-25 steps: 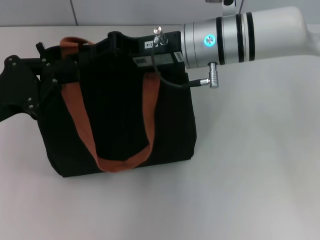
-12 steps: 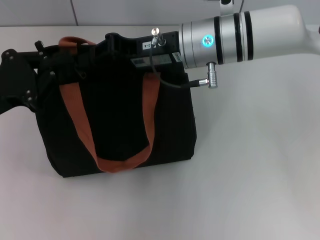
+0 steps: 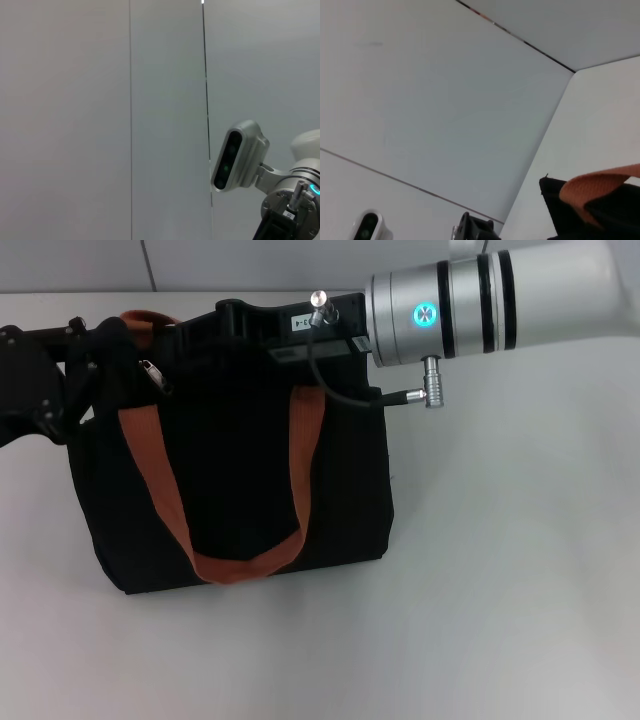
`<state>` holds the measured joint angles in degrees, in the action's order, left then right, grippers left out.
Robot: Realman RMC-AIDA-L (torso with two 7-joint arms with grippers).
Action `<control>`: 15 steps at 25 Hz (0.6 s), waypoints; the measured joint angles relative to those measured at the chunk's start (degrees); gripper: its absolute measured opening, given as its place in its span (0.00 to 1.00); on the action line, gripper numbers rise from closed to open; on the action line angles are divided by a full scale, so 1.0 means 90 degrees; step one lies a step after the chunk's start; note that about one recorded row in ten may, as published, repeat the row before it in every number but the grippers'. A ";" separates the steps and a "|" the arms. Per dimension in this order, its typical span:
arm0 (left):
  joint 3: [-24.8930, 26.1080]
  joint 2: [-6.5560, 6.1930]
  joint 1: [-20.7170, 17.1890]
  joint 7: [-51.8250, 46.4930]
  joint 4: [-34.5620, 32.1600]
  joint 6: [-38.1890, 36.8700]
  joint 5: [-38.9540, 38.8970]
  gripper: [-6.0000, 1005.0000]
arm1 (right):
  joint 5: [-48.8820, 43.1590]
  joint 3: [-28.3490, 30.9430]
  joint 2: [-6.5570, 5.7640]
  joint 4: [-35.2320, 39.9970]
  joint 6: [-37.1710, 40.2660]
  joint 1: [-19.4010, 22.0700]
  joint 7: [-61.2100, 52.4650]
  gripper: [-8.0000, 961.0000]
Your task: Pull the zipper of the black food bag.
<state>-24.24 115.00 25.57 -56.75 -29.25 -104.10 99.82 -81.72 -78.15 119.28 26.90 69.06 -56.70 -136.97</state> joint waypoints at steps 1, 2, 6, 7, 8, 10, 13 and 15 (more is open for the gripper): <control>0.0000 0.0000 0.0000 0.0000 0.0000 0.0000 0.0000 0.02 | -0.0036 0.0004 0.0000 0.0019 0.0000 -0.0011 0.0005 0.24; 0.0000 -0.0002 0.0007 -0.0073 -0.0017 0.0016 -0.0001 0.02 | -0.0088 0.0006 -0.0001 0.0045 0.0001 -0.0029 0.0005 0.25; 0.0000 -0.0005 0.0024 -0.0180 -0.0030 0.0026 -0.0003 0.02 | -0.0261 0.0000 -0.0002 0.0111 0.0003 -0.0122 -0.0013 0.28; 0.0000 -0.0011 0.0038 -0.0248 -0.0035 0.0030 -0.0004 0.02 | -0.0289 0.0001 -0.0002 0.0112 0.0003 -0.0176 -0.0020 0.28; 0.0000 -0.0065 0.0081 -0.0461 -0.0038 0.0045 -0.0010 0.02 | -0.0289 0.0001 -0.0002 0.0112 0.0003 -0.0176 -0.0020 0.28; 0.0001 -0.0069 0.0087 -0.0500 -0.0039 0.0047 -0.0018 0.02 | -0.0362 0.0001 -0.0002 0.0111 -0.0008 -0.0213 -0.0030 0.28; 0.0009 -0.0076 0.0098 -0.0710 -0.0049 0.0146 -0.0103 0.02 | -0.0520 0.0003 -0.0002 0.0115 -0.0033 -0.0283 -0.0078 0.28; 0.0009 -0.0076 0.0099 -0.0792 -0.0048 0.0202 -0.0147 0.02 | -0.0543 0.0003 -0.0002 0.0109 -0.0036 -0.0331 -0.0089 0.28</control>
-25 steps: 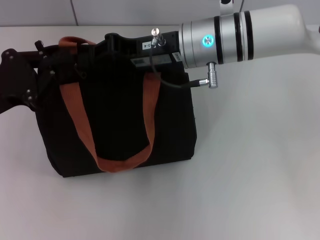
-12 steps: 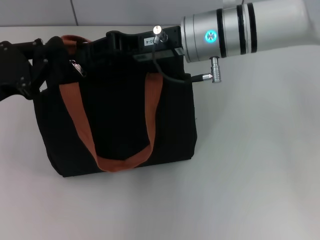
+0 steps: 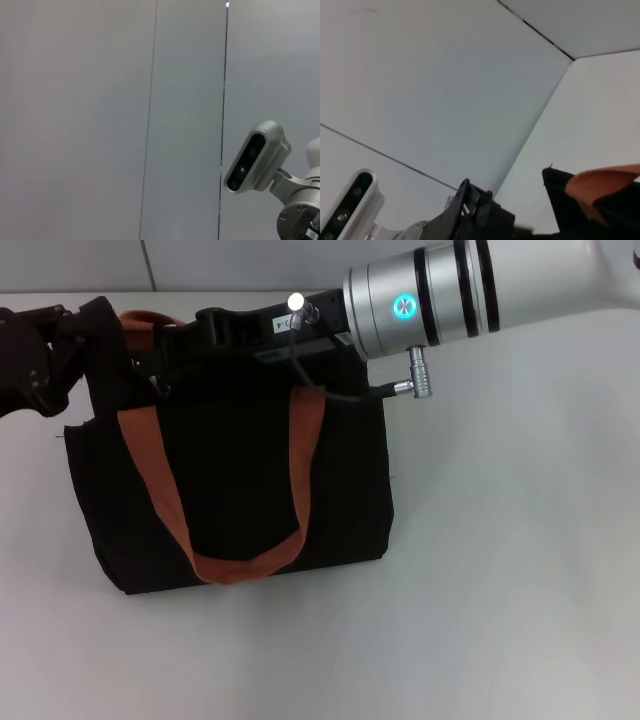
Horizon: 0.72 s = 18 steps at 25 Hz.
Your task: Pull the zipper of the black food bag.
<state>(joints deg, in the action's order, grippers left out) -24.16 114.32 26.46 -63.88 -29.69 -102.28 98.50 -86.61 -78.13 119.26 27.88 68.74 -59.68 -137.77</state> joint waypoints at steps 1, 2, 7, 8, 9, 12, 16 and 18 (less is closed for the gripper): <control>0.0000 0.0000 0.0001 -0.0020 0.0000 0.0010 -0.0006 0.02 | -0.0013 0.0000 0.0002 -0.0002 -0.0002 -0.0019 -0.0006 0.28; -0.0001 0.0000 0.0004 -0.0048 0.0000 0.0022 -0.0014 0.02 | -0.0035 0.0000 0.0005 -0.0002 -0.0005 -0.0035 -0.0003 0.28; 0.0001 -0.0009 0.0033 -0.0174 -0.0001 0.0039 -0.0019 0.02 | -0.0124 -0.0003 0.0010 0.0008 -0.0053 -0.0090 0.0008 0.28; 0.0007 -0.0009 0.0037 -0.0189 -0.0001 0.0043 -0.0019 0.02 | -0.0160 -0.0005 0.0010 0.0009 -0.0067 -0.0104 0.0006 0.28; 0.0018 -0.0009 0.0043 -0.0205 -0.0002 0.0049 -0.0019 0.02 | -0.0236 -0.0008 0.0010 0.0004 -0.0101 -0.0137 0.0002 0.28; 0.0060 -0.0009 0.0049 -0.0232 -0.0003 0.0077 -0.0019 0.03 | -0.0269 -0.0006 0.0010 0.0008 -0.0127 -0.0155 0.0017 0.28; 0.0086 -0.0018 0.0053 -0.0235 -0.0001 0.0104 -0.0019 0.03 | -0.0423 0.0058 0.0008 0.0183 -0.0160 -0.0123 0.0038 0.28; 0.0087 -0.0019 0.0053 -0.0236 0.0000 0.0106 -0.0019 0.03 | -0.0436 0.0050 0.0006 0.0247 -0.0170 -0.0093 0.0042 0.28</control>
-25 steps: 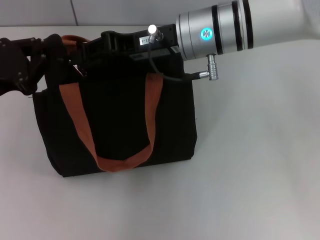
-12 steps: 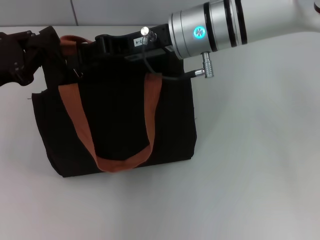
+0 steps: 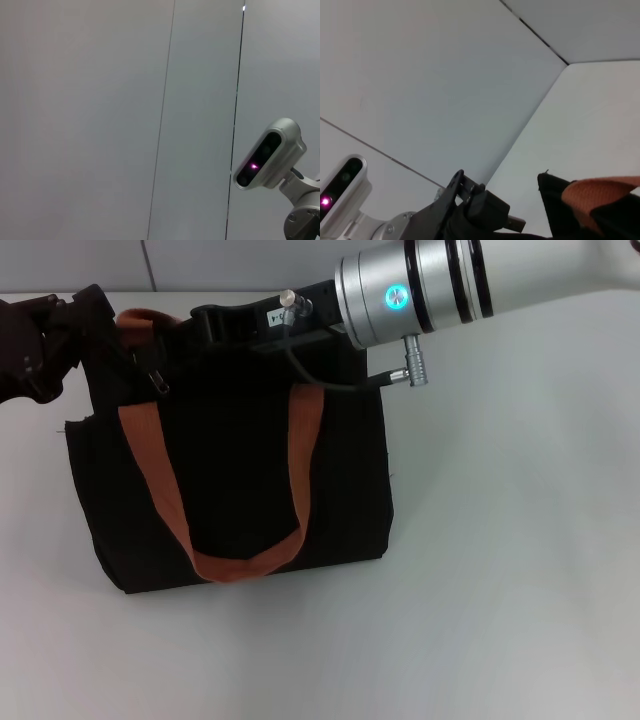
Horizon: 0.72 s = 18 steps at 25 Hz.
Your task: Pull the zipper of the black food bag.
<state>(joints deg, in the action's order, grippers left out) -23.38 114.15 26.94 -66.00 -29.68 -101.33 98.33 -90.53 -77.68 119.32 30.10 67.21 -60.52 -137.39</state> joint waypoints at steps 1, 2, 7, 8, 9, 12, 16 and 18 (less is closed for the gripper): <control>0.0000 0.0000 0.0000 0.0000 0.0001 0.0001 0.0000 0.03 | -0.0019 -0.0009 0.0000 0.0011 -0.0004 0.0001 0.0003 0.28; 0.0000 0.0000 0.0000 0.0000 0.0001 0.0001 0.0000 0.03 | -0.0057 -0.0022 0.0000 0.0017 -0.0015 -0.0002 0.0004 0.28; 0.0000 0.0001 0.0015 0.0000 0.0007 0.0001 0.0002 0.03 | -0.0155 -0.0062 0.0026 0.0021 -0.0074 -0.0089 0.0015 0.28; 0.0000 0.0001 0.0017 -0.0001 0.0012 0.0001 0.0002 0.03 | -0.0156 -0.0064 0.0030 0.0022 -0.0075 -0.0100 0.0019 0.28; 0.0000 0.0001 0.0019 -0.0001 0.0016 0.0001 0.0002 0.03 | -0.0157 -0.0064 0.0034 0.0023 -0.0075 -0.0112 0.0024 0.28; 0.0000 0.0003 0.0027 -0.0001 0.0024 0.0001 0.0002 0.03 | -0.0157 -0.0064 0.0042 0.0025 -0.0052 -0.0136 0.0027 0.28; 0.0000 0.0007 0.0049 -0.0001 0.0024 0.0002 0.0002 0.03 | -0.0112 -0.0148 0.0054 0.0037 0.0113 -0.0161 0.0003 0.28; 0.0000 0.0005 0.0052 -0.0001 0.0027 0.0006 0.0002 0.03 | -0.0105 -0.0158 0.0054 0.0041 0.0132 -0.0162 -0.0007 0.28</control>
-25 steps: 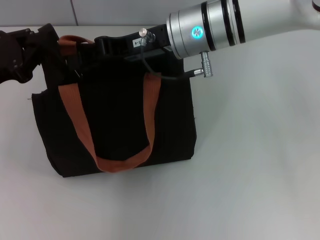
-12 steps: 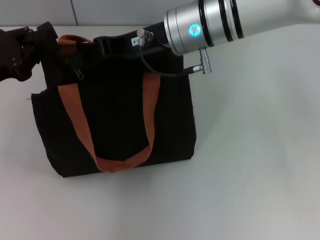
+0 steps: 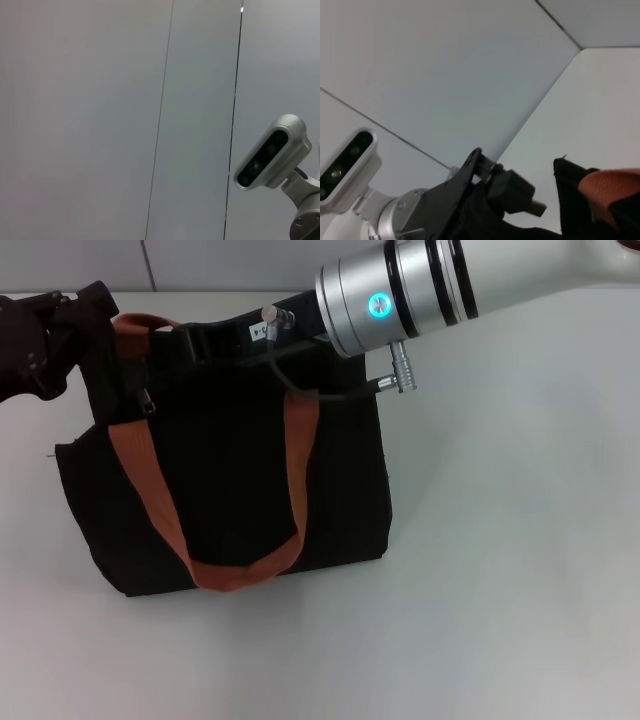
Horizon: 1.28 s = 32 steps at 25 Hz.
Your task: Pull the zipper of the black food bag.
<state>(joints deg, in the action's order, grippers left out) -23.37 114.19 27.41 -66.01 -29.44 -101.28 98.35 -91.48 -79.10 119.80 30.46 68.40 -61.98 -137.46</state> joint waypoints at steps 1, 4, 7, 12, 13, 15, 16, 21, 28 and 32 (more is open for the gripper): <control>0.0000 0.0001 0.0007 0.0000 0.0001 0.0002 0.0000 0.03 | 0.0002 0.0000 0.0000 0.0002 0.0005 0.0007 -0.0002 0.28; 0.0000 0.0004 0.0012 0.0000 0.0005 0.0004 0.0000 0.03 | 0.0011 -0.0001 0.0000 0.0004 0.0004 0.0047 -0.0013 0.28; 0.0000 0.0007 0.0012 0.0000 0.0022 0.0005 0.0000 0.03 | 0.0020 -0.0004 0.0000 0.0004 -0.0008 0.0057 -0.0024 0.25; 0.0010 0.0011 0.0012 0.0000 0.0024 0.0005 -0.0001 0.03 | 0.0023 -0.0036 0.0001 0.0006 -0.0019 0.0058 -0.0028 0.14; 0.0026 0.0009 0.0010 0.0000 0.0031 0.0005 -0.0002 0.03 | 0.0029 -0.0041 0.0004 0.0021 0.0003 0.0065 -0.0034 0.12; 0.0041 0.0008 0.0004 0.0000 0.0033 0.0005 -0.0004 0.03 | 0.0032 -0.0041 0.0004 0.0027 0.0007 0.0075 -0.0036 0.08; 0.0051 0.0008 -0.0003 0.0000 0.0033 0.0005 -0.0005 0.03 | 0.0035 -0.0041 0.0005 0.0033 0.0009 0.0084 -0.0036 0.06; 0.0065 0.0006 -0.0018 0.0000 0.0033 0.0005 -0.0010 0.03 | 0.0039 -0.0041 0.0008 0.0126 0.0014 0.0195 -0.0041 0.01; 0.0068 0.0020 -0.0018 0.0001 0.0032 0.0004 -0.0011 0.03 | 0.0039 -0.0066 0.0009 0.0238 0.0018 0.0294 -0.0194 0.02; 0.0068 0.0028 -0.0015 0.0001 0.0030 0.0005 -0.0011 0.03 | 0.0039 -0.0077 0.0009 0.0235 0.0018 0.0285 -0.0199 0.02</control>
<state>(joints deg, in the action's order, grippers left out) -22.76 114.45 27.27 -66.00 -29.17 -101.24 98.25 -91.13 -79.79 119.88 32.58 68.56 -59.41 -139.25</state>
